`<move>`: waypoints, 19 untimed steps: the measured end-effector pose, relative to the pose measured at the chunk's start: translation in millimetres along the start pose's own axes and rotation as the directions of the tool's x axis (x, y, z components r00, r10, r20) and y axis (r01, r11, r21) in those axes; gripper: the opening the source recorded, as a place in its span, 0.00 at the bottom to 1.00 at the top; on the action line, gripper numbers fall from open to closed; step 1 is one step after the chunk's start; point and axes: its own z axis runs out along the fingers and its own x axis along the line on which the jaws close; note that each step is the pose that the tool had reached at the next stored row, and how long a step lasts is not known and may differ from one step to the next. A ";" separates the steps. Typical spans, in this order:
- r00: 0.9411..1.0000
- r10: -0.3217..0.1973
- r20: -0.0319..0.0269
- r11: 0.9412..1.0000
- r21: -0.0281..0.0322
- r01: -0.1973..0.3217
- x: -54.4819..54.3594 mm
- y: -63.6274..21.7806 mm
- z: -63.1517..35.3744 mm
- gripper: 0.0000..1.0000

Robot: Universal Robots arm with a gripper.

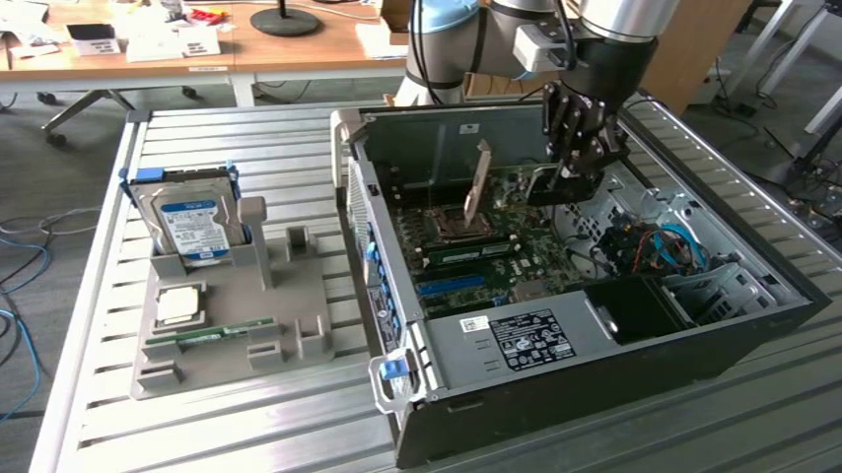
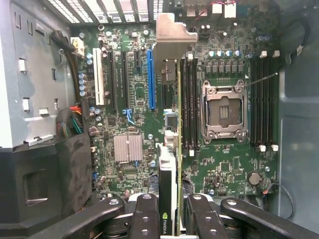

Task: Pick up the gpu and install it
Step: 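Insert the gpu into the slot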

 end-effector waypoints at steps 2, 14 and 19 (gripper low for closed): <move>1.000 0.000 0.000 1.000 0.000 0.000 0.1 1.0 0.0 0.27; 1.000 0.000 0.000 1.000 0.000 0.000 0.3 4.8 -0.1 0.27; 1.000 0.000 0.000 1.000 0.000 0.000 0.4 6.4 -0.1 0.27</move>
